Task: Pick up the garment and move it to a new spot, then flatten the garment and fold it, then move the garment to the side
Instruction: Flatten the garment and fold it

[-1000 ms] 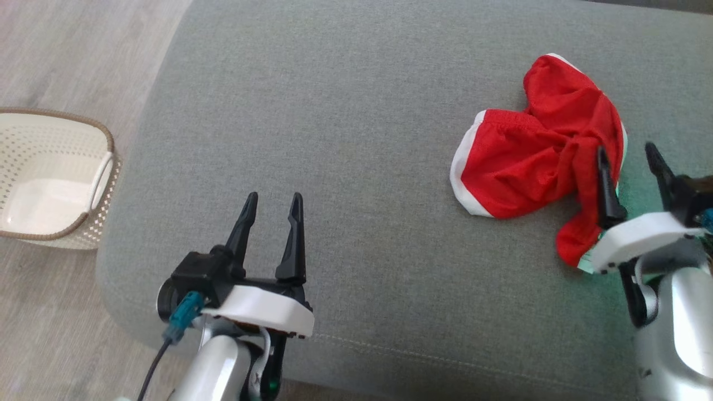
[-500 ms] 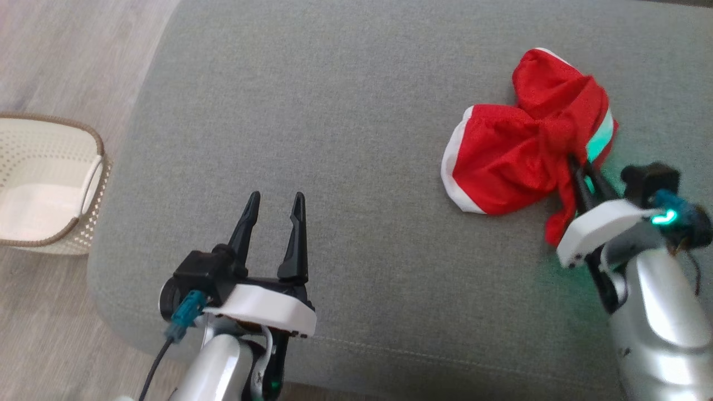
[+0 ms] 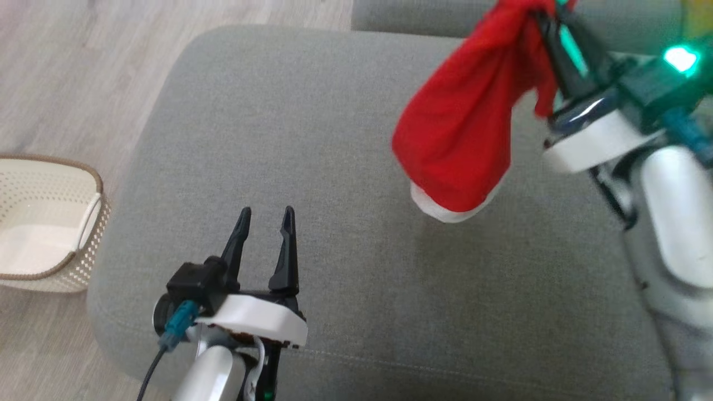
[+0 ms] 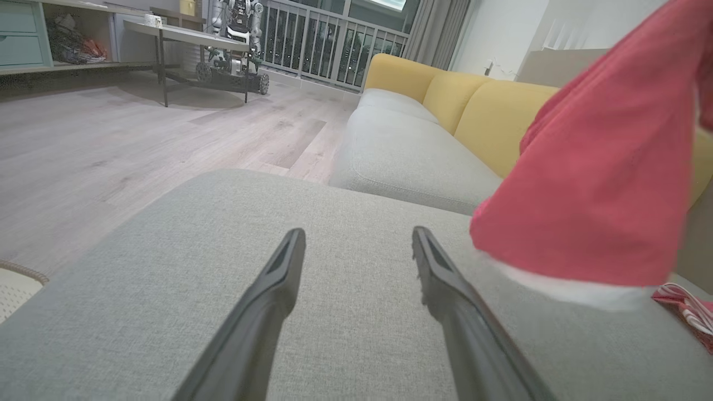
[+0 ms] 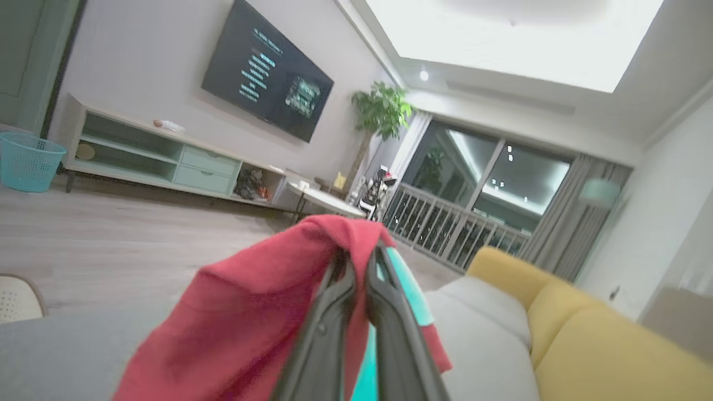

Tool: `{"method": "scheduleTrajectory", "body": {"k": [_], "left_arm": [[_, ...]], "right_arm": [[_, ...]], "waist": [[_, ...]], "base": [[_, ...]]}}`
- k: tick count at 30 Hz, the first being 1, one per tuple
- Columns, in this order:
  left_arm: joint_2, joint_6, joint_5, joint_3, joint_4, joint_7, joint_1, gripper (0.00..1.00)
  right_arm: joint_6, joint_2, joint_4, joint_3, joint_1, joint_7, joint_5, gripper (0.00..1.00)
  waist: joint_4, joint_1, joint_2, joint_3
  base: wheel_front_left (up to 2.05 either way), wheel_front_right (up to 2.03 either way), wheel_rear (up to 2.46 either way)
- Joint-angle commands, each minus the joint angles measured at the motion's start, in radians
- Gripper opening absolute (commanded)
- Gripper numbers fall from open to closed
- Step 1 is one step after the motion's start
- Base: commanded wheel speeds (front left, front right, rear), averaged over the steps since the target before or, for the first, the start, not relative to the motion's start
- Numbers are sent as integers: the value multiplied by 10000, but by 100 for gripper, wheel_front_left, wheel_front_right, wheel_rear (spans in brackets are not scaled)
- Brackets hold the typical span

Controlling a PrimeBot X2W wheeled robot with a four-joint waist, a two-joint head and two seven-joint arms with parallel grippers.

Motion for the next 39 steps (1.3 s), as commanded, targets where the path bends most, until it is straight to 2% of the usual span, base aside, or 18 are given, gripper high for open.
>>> {"method": "scheduleTrajectory", "body": {"k": [1,6,10,15,18,21,23,26,31,32,33,39], "left_arm": [[13,-50,-50,306,-328,-53,-162,100],[13,-87,-114,204,-394,-53,-72,100],[13,-66,-145,109,-428,-53,-67,100],[13,-80,-188,-190,-463,-53,-320,100],[13,-46,-244,-483,-500,-53,-569,100],[13,25,-312,-778,-526,-53,-772,100],[13,52,-337,-868,-530,-53,-825,100],[13,143,-404,-1069,-558,-53,-944,100],[12,285,-490,-1271,-630,-53,-1019,100],[12,312,-503,-1289,-644,-53,-1013,100],[12,337,-516,-1295,-654,-53,-1004,100],[12,378,-523,-1234,-584,-53,-1021,100]], "right_arm": [[-4,-205,-686,201,-564,216,14,0],[-4,-870,-2104,443,-840,1299,-229,0],[-4,-1308,-1932,629,-625,2555,-182,0],[-4,-1592,104,1281,-864,3303,82,0],[-4,-1788,1990,1772,-1385,3096,33,0],[-4,-1648,3677,1984,-2067,2452,122,0],[-4,-1605,4144,2016,-2344,2214,61,0],[-4,-1485,5338,1819,-3165,1439,-261,0],[-4,-1353,7069,492,-4045,755,-1339,0],[-4,-1214,7380,211,-4091,639,-1385,22],[-4,-1058,7726,-25,-4106,601,-1357,100],[-4,-627,9064,-72,-4073,258,-1753,100]], "waist": [[63,0,0,-133],[386,0,0,-87],[632,0,0,186],[993,0,0,716],[1279,0,0,1027],[1545,0,0,1247],[1637,0,0,1327],[1859,0,0,1513],[2089,0,0,1675],[2099,0,0,1688],[2090,0,0,1697],[1699,0,0,1560]], "base": [[0,0,0],[0,0,0],[0,0,0],[0,0,0],[0,0,0],[0,0,0],[0,0,0],[0,0,0],[0,0,0],[0,0,0],[0,0,0],[0,0,0]]}}
